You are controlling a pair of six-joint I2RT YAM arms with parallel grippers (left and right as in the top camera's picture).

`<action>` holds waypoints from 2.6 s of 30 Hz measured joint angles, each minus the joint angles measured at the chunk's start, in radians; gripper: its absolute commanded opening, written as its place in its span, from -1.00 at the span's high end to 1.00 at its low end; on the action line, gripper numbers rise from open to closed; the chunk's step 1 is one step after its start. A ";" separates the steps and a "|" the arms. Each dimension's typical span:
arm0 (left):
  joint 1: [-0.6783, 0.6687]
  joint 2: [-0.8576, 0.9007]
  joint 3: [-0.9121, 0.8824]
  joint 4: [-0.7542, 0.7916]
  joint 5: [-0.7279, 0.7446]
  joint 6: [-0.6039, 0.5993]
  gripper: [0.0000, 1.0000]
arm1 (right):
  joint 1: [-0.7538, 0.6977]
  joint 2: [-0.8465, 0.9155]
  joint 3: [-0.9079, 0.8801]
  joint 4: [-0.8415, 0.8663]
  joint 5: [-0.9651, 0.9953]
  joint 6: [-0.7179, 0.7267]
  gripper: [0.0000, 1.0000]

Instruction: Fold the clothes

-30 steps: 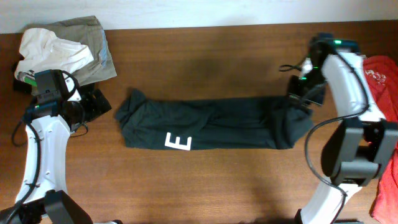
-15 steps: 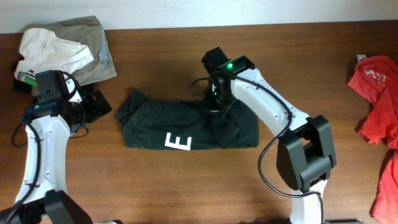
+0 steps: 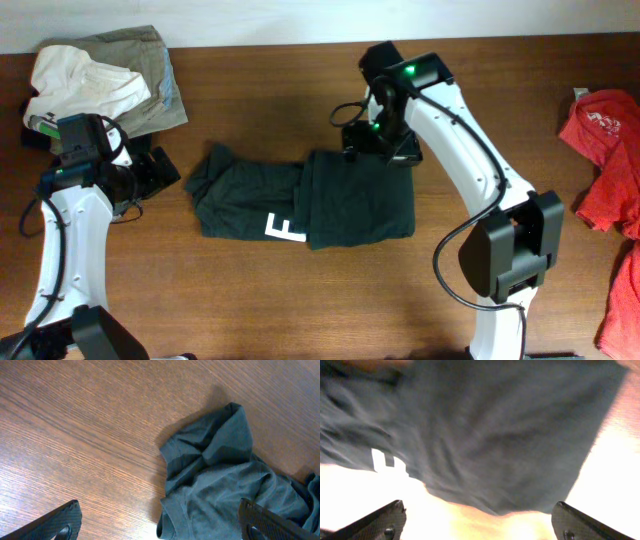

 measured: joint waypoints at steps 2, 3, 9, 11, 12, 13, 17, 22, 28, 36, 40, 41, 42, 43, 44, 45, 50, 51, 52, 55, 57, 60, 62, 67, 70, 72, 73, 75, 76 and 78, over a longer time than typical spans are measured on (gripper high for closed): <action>0.000 0.000 0.000 0.000 0.000 0.000 -0.97 | 0.003 0.000 -0.075 0.039 -0.014 -0.037 0.15; 0.000 0.000 0.000 -0.002 0.000 0.000 -0.98 | 0.013 0.000 -0.121 0.085 -0.028 -0.045 0.52; -0.016 0.000 0.000 0.004 0.180 0.053 -0.22 | -0.014 0.005 -0.338 0.173 -0.082 -0.033 0.92; -0.101 0.000 0.000 0.022 0.241 0.089 0.29 | -0.078 0.005 -0.338 0.134 -0.074 -0.053 0.92; -0.196 0.000 -0.001 0.039 0.269 0.106 0.46 | -0.120 0.005 -0.338 0.117 -0.070 -0.072 0.92; -0.265 0.001 -0.001 0.058 0.285 0.112 0.70 | -0.156 0.005 -0.338 0.093 -0.064 -0.096 0.92; -0.532 0.058 -0.001 0.220 0.314 0.042 0.99 | -0.198 0.005 -0.346 0.056 -0.063 -0.153 0.92; -0.682 0.280 -0.001 0.415 0.391 -0.077 0.99 | -0.191 0.005 -0.415 0.084 -0.108 -0.234 0.92; -0.715 0.465 -0.001 0.472 0.429 -0.132 0.99 | -0.191 0.003 -0.570 0.269 -0.191 -0.239 0.92; -0.634 0.487 0.007 0.395 0.461 -0.135 0.98 | -0.280 -0.005 -0.650 0.296 -0.216 -0.179 0.92; -0.561 0.478 0.009 0.389 0.466 -0.099 0.78 | -0.329 -0.005 -0.639 0.217 -0.127 -0.156 0.92; -0.555 0.455 0.009 0.386 0.453 -0.084 0.77 | -0.342 -0.005 -0.617 0.188 -0.104 -0.153 0.92; -0.550 0.411 0.017 0.386 0.441 -0.077 0.77 | -0.349 -0.012 -0.573 0.164 -0.088 -0.145 0.90; -0.550 0.377 0.029 0.391 0.437 -0.074 0.77 | -0.349 -0.018 -0.533 0.135 -0.080 -0.140 0.74; -0.550 0.351 0.038 0.402 0.436 -0.074 0.78 | -0.349 -0.026 -0.482 0.127 -0.080 -0.137 0.58; -0.551 0.325 0.045 0.430 0.435 -0.073 0.78 | -0.349 -0.037 -0.408 0.142 -0.085 -0.134 0.42; -0.565 0.310 0.056 0.527 0.362 -0.070 0.78 | -0.331 -0.077 -0.328 0.348 -0.193 -0.163 0.59; -0.574 0.318 0.056 0.553 0.349 -0.070 0.78 | -0.322 -0.071 -0.333 0.393 -0.206 -0.144 0.62; -0.588 0.339 0.058 0.590 0.340 -0.071 0.78 | -0.314 -0.059 -0.334 0.423 -0.217 -0.129 0.69; -0.624 0.429 0.059 0.648 0.337 -0.087 0.80 | -0.297 0.002 -0.341 0.440 -0.243 -0.102 0.83; -0.632 0.477 0.059 0.668 0.352 -0.101 0.79 | -0.292 0.050 -0.347 0.442 -0.248 -0.097 0.89; -0.631 0.499 0.059 0.667 0.355 -0.105 0.79 | -0.291 0.086 -0.348 0.465 -0.230 -0.068 0.90; -0.630 0.521 0.061 0.675 0.345 -0.105 0.79 | -0.291 0.095 -0.348 0.467 -0.215 -0.058 0.91; -0.607 0.583 0.076 0.686 0.381 -0.109 0.78 | -0.291 0.114 -0.348 0.461 -0.096 -0.051 0.92; -0.537 0.586 0.087 0.661 0.391 -0.100 0.60 | -0.311 0.114 -0.348 0.451 -0.008 -0.051 0.92; -0.489 0.586 0.109 0.622 0.388 -0.072 0.39 | -0.339 0.119 -0.322 0.386 0.017 -0.051 0.92; -0.475 0.584 0.122 0.600 0.381 -0.058 -0.01 | -0.351 0.123 -0.286 0.340 0.024 -0.051 0.92; -0.453 0.570 0.153 0.548 0.349 -0.020 -0.54 | -0.370 0.122 -0.175 0.245 0.029 -0.052 0.92; -0.450 0.549 0.174 0.514 0.334 -0.010 -0.56 | -0.373 0.118 -0.114 0.202 0.020 -0.053 0.92; -0.450 0.491 0.201 0.461 0.325 0.004 -0.56 | -0.367 0.108 -0.027 0.145 -0.046 -0.082 0.92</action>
